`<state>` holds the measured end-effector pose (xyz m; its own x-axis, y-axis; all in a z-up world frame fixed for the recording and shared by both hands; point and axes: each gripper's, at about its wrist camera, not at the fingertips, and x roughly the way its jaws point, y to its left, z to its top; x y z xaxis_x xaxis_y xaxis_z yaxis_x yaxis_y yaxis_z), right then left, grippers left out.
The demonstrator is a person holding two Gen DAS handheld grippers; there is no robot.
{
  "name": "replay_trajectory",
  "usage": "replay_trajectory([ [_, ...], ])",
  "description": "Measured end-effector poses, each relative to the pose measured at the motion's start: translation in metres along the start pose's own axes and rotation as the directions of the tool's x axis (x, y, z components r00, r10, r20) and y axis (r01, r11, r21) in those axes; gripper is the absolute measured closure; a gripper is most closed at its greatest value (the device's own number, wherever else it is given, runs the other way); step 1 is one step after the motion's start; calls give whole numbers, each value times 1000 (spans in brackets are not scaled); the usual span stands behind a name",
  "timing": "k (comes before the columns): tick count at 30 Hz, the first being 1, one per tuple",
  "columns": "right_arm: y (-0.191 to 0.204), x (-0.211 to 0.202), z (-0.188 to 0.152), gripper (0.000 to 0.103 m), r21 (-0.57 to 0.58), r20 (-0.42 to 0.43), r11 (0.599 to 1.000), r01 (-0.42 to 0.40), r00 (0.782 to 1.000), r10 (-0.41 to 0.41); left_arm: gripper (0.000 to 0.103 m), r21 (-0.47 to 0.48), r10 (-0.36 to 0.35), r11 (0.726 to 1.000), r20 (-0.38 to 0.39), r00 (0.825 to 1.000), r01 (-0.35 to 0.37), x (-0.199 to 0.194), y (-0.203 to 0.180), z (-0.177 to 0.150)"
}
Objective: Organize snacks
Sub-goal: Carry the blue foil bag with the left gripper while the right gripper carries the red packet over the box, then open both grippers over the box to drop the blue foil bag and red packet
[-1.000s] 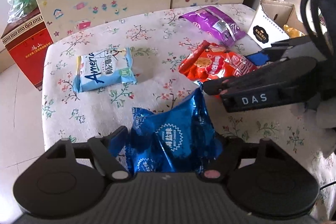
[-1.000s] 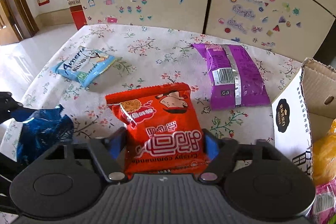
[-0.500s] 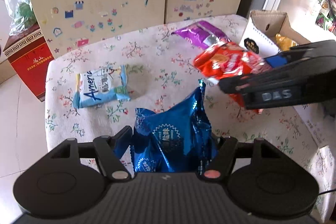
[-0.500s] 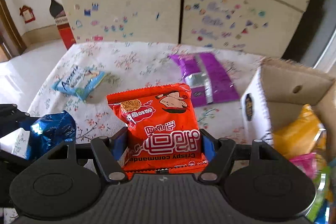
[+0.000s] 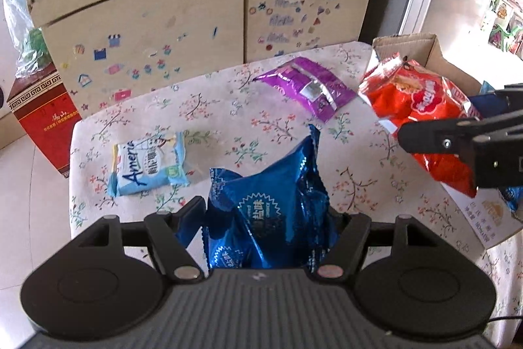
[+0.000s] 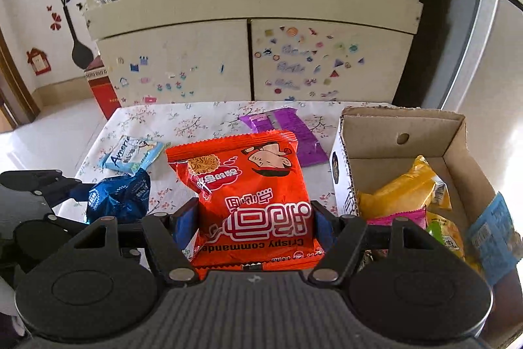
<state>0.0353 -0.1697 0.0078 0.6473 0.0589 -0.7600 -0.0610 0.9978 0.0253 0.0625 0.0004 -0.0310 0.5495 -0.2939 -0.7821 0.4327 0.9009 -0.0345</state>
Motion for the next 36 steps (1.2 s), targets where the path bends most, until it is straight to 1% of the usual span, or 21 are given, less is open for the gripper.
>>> replay_trajectory([
  [11, -14, -16, -2, 27, 35, 39, 999, 23, 999, -24, 32, 6, -19, 1000, 28, 999, 18, 3, -23, 13],
  [18, -29, -25, -4, 27, 78, 60, 996, 38, 997, -43, 32, -23, -40, 999, 42, 998, 41, 5, -33, 21],
  [23, -42, -34, -3, 27, 105, 83, 993, 45, 995, -54, 31, -26, -43, 999, 59, 997, 44, 8, -41, 26],
  [29, -67, -48, -3, 27, 171, 118, 983, 65, 989, -86, 31, -26, -69, 997, 80, 994, 71, 9, -55, 32],
  [36, -103, -65, -6, 27, 286, 145, 955, 83, 981, -128, 30, -10, -127, 992, 129, 984, 129, 5, -76, 41],
])
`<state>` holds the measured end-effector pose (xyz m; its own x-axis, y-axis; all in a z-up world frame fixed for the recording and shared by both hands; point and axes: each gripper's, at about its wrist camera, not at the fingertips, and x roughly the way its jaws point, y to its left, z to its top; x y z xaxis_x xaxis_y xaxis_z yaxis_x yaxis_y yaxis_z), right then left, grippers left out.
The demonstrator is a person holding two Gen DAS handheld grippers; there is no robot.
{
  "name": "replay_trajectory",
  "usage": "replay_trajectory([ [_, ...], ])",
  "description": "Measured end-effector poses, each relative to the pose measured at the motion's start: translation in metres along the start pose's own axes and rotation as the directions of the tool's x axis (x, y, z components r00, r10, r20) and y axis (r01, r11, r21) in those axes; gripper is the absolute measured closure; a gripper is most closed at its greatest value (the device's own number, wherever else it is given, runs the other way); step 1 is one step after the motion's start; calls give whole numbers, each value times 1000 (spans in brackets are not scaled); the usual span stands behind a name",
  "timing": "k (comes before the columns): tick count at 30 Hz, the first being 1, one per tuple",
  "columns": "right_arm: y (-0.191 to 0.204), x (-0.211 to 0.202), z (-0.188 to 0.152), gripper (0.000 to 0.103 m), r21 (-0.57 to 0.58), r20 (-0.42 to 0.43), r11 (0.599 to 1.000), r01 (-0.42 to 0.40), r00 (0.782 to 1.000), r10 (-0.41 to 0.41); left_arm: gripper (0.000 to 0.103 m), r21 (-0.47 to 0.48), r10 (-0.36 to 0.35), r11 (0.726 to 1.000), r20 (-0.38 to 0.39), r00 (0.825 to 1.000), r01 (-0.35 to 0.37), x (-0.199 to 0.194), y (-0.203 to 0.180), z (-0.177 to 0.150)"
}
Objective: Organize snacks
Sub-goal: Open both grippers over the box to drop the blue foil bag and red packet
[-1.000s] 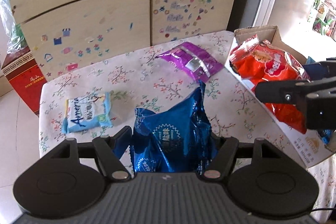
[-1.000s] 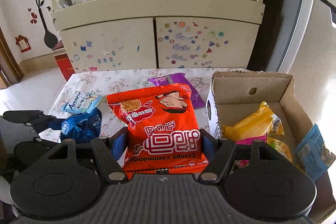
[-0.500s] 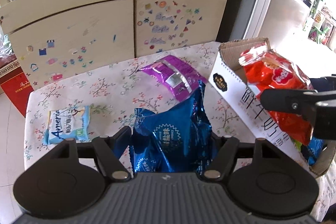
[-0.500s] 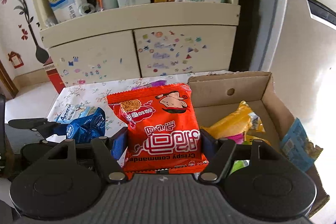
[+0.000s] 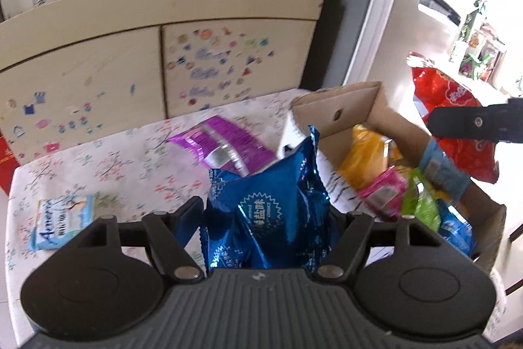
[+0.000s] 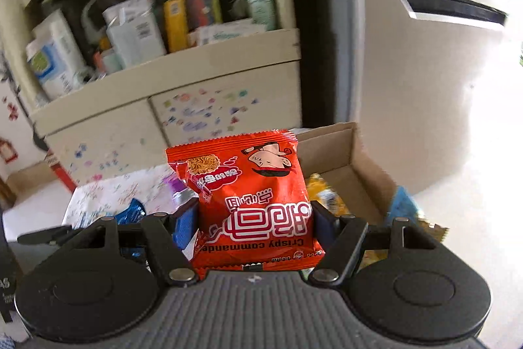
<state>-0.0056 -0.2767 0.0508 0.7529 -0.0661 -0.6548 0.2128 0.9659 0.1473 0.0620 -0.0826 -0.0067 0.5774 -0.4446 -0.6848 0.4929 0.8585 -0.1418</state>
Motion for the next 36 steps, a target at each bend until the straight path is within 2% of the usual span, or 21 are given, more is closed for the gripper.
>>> replay_trajectory([
  [8, -34, -7, 4, 27, 136, 23, 989, 58, 998, -62, 30, 21, -79, 997, 42, 996, 78, 1, -27, 11],
  [14, -50, -12, 4, 29, 197, 35, 976, 89, 995, -98, 29, 22, -144, 990, 57, 988, 143, 7, -45, 21],
  [21, -63, -7, 1, 33, 263, -7, 960, 98, 995, -100, 28, 30, -187, 982, 44, 981, 186, 29, -70, 27],
  [27, -65, -11, -2, 32, 270, -6, 955, 123, 992, -126, 23, 46, -208, 978, 64, 976, 205, 45, -84, 32],
  [29, -66, -10, -3, 31, 276, -13, 953, 125, 992, -126, 11, 28, -234, 972, 71, 970, 232, 45, -84, 33],
  [31, -65, -9, -3, 29, 278, -16, 953, 123, 992, -124, 5, 3, -249, 968, 71, 966, 249, 43, -84, 34],
  [36, -64, -12, -4, 25, 284, -1, 951, 123, 992, -127, 3, 29, -254, 967, 97, 962, 252, 30, -90, 39],
])
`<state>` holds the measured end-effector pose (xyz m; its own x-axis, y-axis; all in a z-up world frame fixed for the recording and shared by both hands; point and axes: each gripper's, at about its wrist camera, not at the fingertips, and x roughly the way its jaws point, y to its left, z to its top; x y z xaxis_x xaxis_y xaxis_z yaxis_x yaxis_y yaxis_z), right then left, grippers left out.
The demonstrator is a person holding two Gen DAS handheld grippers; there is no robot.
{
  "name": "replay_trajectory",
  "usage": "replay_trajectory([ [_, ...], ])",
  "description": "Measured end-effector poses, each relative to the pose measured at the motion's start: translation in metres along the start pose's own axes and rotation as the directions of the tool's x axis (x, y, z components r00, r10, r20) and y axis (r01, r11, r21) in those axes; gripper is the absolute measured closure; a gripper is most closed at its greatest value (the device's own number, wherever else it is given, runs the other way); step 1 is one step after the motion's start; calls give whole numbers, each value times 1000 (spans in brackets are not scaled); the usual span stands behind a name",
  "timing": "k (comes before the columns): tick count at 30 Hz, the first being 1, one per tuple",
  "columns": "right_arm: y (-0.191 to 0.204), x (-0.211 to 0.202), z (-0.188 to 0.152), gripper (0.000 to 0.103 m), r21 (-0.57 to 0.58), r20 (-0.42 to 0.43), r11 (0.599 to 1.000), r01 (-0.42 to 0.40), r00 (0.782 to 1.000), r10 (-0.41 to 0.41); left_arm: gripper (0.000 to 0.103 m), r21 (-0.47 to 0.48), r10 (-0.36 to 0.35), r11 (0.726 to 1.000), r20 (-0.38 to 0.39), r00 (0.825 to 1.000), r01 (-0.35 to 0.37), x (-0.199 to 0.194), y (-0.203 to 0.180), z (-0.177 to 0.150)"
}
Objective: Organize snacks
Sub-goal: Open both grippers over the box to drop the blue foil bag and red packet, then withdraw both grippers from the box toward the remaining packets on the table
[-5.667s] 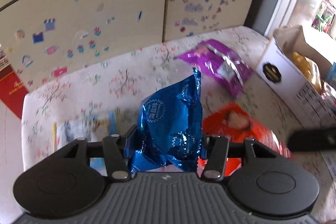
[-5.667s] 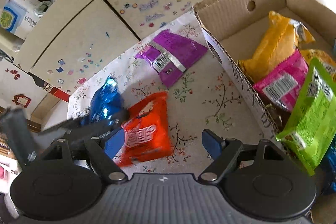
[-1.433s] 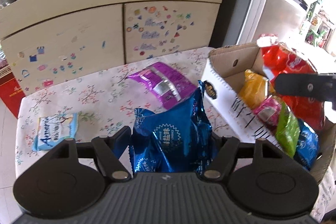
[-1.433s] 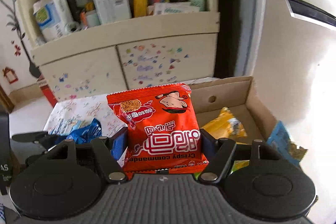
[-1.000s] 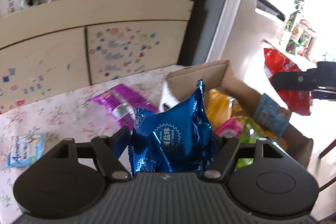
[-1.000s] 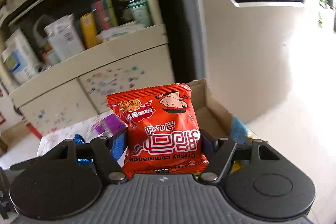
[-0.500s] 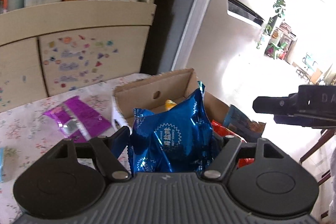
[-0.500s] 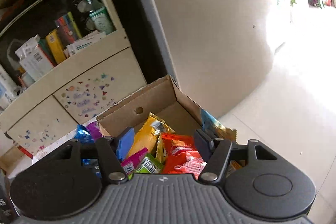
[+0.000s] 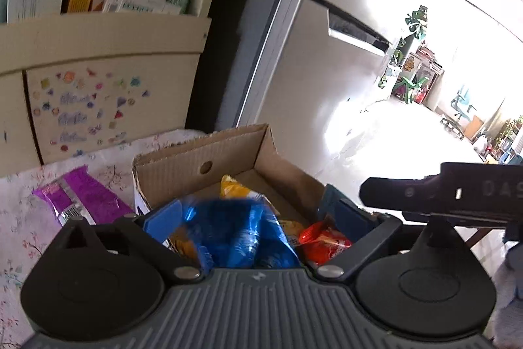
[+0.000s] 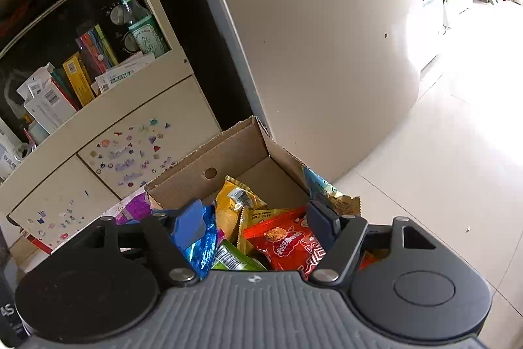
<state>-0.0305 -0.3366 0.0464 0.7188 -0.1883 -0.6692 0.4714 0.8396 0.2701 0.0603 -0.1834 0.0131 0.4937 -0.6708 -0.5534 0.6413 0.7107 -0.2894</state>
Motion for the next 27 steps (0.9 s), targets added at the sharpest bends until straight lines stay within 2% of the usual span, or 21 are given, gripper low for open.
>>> replay_trajectory([
  [4, -1, 0, 1, 23, 10, 6, 1000, 1, 1000, -1, 3, -1, 2, 1000, 15, 1000, -2, -11, 0, 4],
  [11, 6, 1, 0, 20, 5, 6, 999, -37, 999, 37, 3, -60, 68, 996, 25, 997, -66, -35, 25, 10],
  [14, 13, 2, -1, 20, -3, 4, 998, -68, 998, 68, 3, -108, 104, 989, 30, 994, -101, -53, 46, 12],
  [18, 25, 6, -3, 19, -19, -15, 989, -148, 989, 147, 2, -163, 151, 976, 30, 988, -144, -75, 73, 14],
  [23, 47, 14, -11, 19, -59, -58, 975, -215, 976, 212, 2, -143, 275, 952, 13, 961, -271, -93, 105, 10],
  [27, 66, 17, -19, 18, -111, -78, 963, -247, 968, 239, 2, -204, 339, 921, -4, 941, -333, -107, 133, 10],
])
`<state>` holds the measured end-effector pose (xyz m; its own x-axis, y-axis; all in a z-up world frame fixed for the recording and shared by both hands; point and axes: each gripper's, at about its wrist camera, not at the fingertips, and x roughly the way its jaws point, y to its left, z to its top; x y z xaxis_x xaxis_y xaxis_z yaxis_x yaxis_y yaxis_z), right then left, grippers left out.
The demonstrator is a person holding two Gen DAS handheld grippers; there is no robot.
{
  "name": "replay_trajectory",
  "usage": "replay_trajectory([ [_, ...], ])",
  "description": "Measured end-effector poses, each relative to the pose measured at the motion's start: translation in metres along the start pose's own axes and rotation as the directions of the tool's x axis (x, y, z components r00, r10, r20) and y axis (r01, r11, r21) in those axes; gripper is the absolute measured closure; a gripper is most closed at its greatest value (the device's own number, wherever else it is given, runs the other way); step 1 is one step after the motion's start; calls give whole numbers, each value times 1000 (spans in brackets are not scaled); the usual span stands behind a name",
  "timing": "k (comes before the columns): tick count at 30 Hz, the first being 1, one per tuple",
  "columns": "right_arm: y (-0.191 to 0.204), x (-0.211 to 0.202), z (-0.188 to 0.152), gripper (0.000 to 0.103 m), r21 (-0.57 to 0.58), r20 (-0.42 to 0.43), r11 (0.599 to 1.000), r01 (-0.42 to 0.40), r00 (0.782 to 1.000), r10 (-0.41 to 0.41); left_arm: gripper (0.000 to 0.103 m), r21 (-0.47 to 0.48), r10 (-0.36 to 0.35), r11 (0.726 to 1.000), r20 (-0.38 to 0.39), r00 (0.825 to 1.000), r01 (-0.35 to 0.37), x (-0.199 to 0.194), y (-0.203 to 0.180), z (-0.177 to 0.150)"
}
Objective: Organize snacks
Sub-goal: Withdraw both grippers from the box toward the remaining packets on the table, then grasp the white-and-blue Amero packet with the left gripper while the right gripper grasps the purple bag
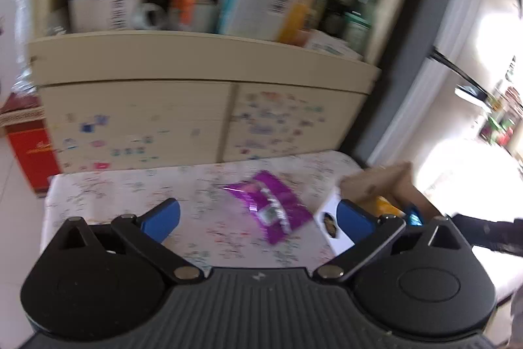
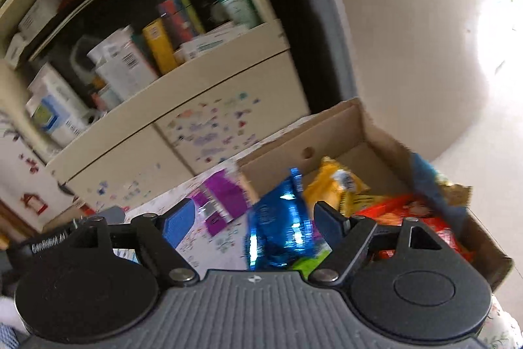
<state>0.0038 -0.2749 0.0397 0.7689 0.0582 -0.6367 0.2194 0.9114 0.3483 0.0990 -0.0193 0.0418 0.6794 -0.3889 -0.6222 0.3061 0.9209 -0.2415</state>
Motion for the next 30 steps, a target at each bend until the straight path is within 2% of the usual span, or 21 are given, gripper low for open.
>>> replay_trajectory([
  [8, 29, 17, -8, 17, -93, -11, 995, -41, 999, 40, 2, -78, 116, 990, 18, 993, -115, -4, 54, 11],
  [15, 47, 32, -15, 14, -135, -51, 988, -68, 997, 62, 2, -166, 204, 963, -57, 977, -211, 11, 110, 12],
  [22, 57, 48, -20, 14, -123, -86, 988, -88, 993, 78, 2, -244, 186, 944, -162, 969, -222, 38, 138, -5],
  [24, 60, 53, -21, 14, -123, -97, 988, -94, 992, 83, 2, -229, 184, 948, -170, 968, -221, 47, 139, -8],
  [27, 63, 60, -23, 14, -125, -112, 987, -100, 990, 86, 2, -137, 203, 964, -170, 964, -227, 63, 133, -12],
  [30, 67, 68, -23, 14, -129, -122, 986, -105, 989, 89, 2, -50, 183, 979, -207, 961, -197, 78, 122, -19],
])
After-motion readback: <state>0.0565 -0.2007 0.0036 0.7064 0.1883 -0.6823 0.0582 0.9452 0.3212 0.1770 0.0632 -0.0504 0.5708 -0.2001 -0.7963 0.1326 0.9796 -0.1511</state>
